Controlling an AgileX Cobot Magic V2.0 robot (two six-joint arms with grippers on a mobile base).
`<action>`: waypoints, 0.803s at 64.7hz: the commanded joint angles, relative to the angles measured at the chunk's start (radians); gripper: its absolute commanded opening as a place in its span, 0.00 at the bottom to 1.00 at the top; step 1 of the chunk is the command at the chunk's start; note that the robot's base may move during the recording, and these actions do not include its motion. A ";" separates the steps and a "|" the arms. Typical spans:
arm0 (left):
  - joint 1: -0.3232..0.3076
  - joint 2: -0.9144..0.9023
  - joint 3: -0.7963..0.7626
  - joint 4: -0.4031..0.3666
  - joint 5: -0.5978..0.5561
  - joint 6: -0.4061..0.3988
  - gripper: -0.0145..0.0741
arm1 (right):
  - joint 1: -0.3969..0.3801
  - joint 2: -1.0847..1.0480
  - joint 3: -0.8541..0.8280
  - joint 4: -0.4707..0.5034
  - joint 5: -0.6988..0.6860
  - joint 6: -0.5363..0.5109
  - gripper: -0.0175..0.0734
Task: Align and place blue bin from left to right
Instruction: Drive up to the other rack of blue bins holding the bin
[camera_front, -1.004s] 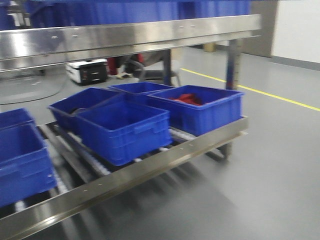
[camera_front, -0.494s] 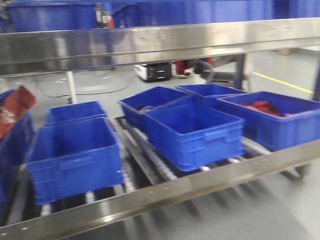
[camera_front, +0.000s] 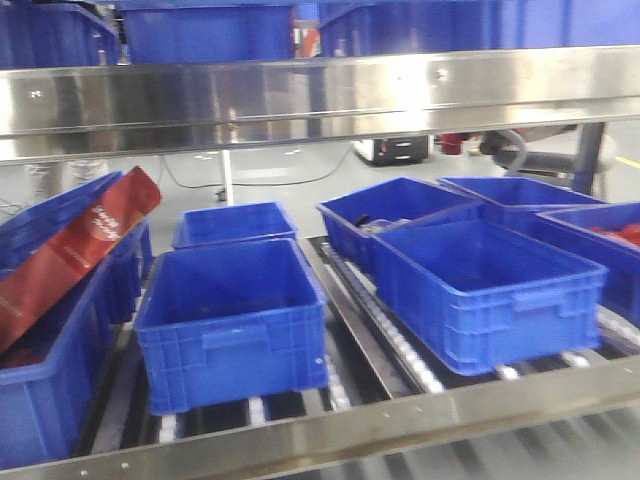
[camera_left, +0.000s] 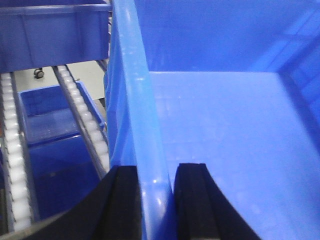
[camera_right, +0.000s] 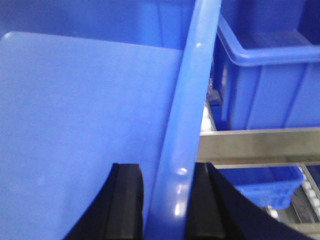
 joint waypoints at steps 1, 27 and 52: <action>0.001 -0.026 -0.018 0.020 -0.090 0.018 0.04 | -0.003 -0.027 -0.015 -0.002 -0.097 -0.028 0.12; 0.001 -0.026 -0.018 0.020 -0.090 0.018 0.04 | -0.003 -0.027 -0.015 -0.002 -0.097 -0.028 0.12; 0.001 -0.026 -0.018 0.020 -0.090 0.018 0.04 | -0.003 -0.027 -0.015 -0.002 -0.097 -0.028 0.12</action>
